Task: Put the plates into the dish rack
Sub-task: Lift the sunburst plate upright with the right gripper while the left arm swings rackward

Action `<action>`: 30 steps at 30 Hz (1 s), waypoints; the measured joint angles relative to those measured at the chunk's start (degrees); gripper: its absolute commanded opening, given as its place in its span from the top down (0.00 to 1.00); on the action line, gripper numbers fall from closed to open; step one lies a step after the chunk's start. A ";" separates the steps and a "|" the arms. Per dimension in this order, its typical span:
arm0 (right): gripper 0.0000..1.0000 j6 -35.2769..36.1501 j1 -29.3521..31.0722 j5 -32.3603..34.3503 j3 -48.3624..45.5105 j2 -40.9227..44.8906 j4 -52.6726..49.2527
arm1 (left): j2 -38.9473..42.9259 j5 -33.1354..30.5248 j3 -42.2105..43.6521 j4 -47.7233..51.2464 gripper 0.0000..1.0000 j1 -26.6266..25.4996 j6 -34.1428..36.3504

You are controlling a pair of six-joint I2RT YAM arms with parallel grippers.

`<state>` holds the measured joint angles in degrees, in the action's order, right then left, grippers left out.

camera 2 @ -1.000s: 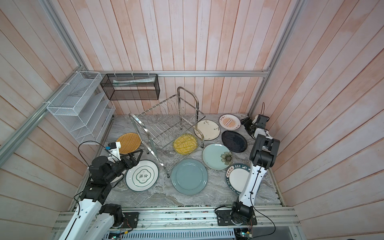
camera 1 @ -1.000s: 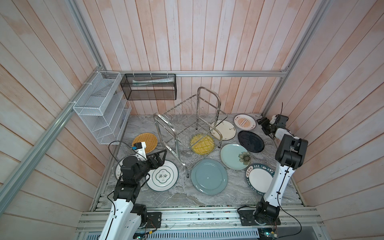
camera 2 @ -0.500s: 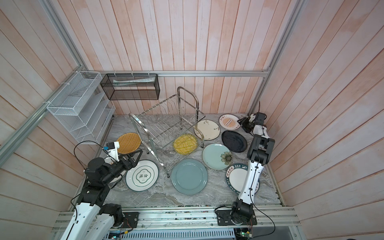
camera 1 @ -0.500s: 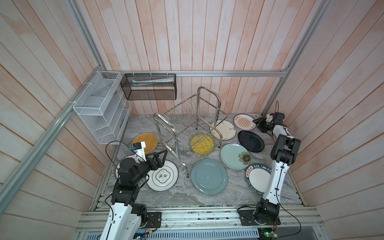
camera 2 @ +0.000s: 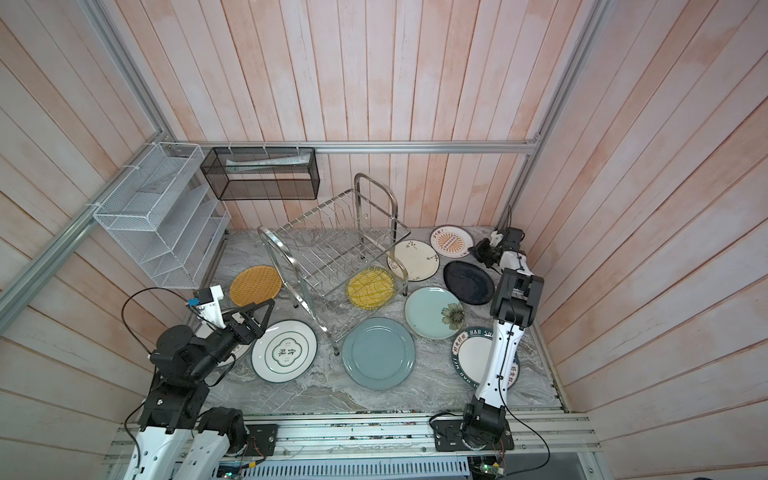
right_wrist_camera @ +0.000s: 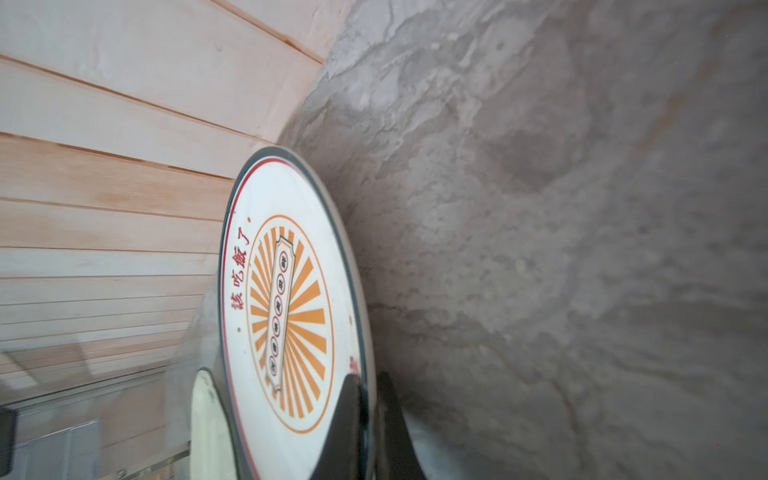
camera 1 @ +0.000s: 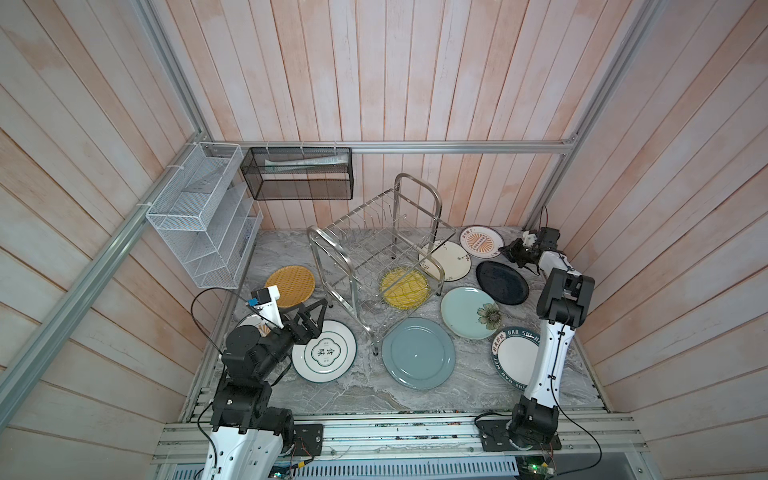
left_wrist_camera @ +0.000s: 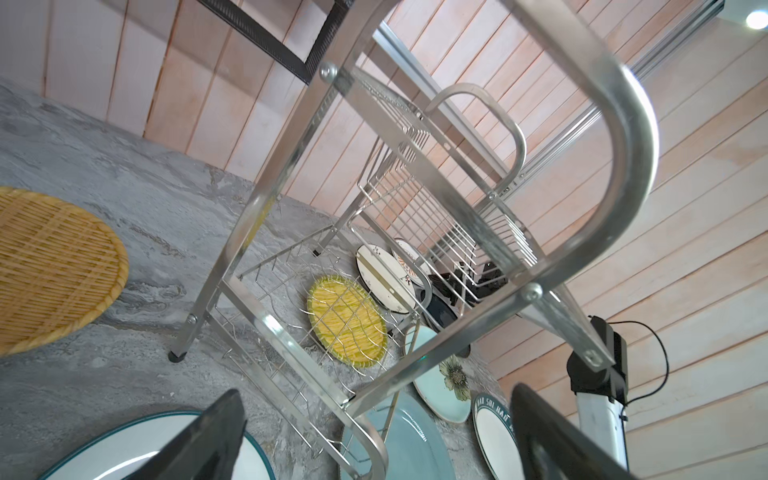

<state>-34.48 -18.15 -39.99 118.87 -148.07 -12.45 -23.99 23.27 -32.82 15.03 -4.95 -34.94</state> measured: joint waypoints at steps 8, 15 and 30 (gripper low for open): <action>1.00 -4.81 -0.33 -0.26 -9.57 4.04 8.37 | 0.98 -4.24 -1.90 2.49 0.00 0.00 0.00; 1.00 -12.63 -2.54 0.00 -24.85 11.04 20.83 | 0.96 -6.45 -2.99 3.93 0.00 0.00 -0.20; 1.00 -24.26 -5.77 3.58 -40.28 25.31 36.13 | -1.70 -5.49 -6.25 3.65 0.00 0.00 -1.73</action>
<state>-58.74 -23.92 -36.40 78.59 -122.76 23.68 -25.69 17.78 -39.07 18.68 -4.95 -36.67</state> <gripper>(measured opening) 0.067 0.999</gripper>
